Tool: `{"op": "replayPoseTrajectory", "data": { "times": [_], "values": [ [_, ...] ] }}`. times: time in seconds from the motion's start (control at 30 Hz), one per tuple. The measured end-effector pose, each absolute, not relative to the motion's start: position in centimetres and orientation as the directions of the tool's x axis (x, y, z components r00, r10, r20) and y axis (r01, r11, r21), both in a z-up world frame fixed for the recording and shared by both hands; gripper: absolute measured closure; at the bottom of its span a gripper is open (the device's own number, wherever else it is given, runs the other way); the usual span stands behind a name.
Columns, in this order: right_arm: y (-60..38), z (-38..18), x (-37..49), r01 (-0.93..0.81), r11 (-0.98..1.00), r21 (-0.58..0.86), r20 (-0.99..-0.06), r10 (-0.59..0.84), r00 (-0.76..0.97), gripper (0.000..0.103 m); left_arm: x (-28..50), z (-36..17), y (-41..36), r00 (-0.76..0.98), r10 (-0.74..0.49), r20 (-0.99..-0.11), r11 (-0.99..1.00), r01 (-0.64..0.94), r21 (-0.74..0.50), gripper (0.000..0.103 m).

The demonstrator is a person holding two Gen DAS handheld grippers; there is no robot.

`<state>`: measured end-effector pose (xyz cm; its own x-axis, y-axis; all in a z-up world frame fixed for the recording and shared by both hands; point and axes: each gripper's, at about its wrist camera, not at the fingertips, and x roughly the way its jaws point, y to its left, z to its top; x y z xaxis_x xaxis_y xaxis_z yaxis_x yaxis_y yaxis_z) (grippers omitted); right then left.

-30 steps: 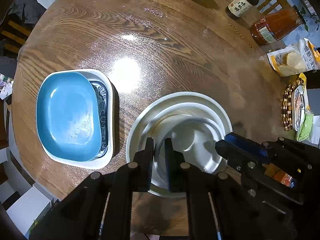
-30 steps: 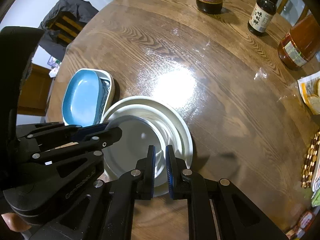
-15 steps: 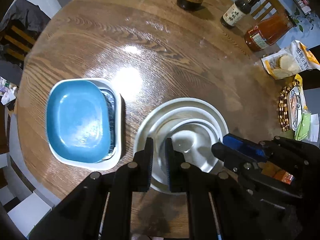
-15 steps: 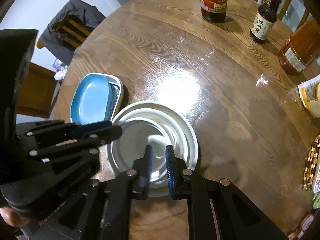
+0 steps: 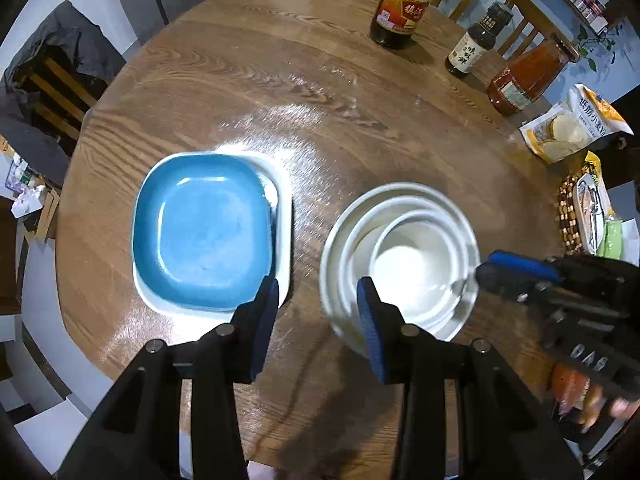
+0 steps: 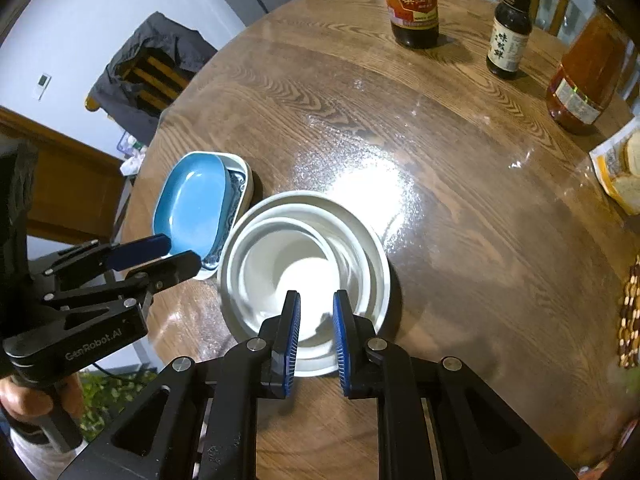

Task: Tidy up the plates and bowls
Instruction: 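Withdraw the right gripper from the nested bowls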

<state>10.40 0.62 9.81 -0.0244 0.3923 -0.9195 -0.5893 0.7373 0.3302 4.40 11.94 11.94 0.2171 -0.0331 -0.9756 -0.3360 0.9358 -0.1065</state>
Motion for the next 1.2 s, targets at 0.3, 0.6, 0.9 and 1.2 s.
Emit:
{"op": "replayPoseTrajectory", "data": {
  "times": [0.3,0.6,0.9,1.2],
  "values": [
    [-1.0,9.7,10.0,-0.58,0.749,0.32,-0.915,0.403,0.016,0.051,2.5,10.8,12.6,0.232,0.017,-0.973,0.928,-0.365,-0.07,0.062],
    [-3.4,8.6,10.8,-0.528,0.798,0.29,-0.923,0.379,0.066,0.034,1.6,10.6,13.6,0.257,0.056,-0.965,0.915,-0.401,-0.053,0.046],
    [-5.1,6.4,12.2,-0.439,0.833,0.336,-0.915,0.399,0.058,0.034,2.6,9.7,13.7,0.259,0.032,-0.965,0.907,-0.413,-0.081,0.045],
    [-5.5,5.4,12.3,-0.411,0.836,0.363,-0.908,0.417,0.046,0.033,3.1,8.3,13.7,0.256,0.004,-0.967,0.893,-0.436,-0.112,0.046]
  ]
}}
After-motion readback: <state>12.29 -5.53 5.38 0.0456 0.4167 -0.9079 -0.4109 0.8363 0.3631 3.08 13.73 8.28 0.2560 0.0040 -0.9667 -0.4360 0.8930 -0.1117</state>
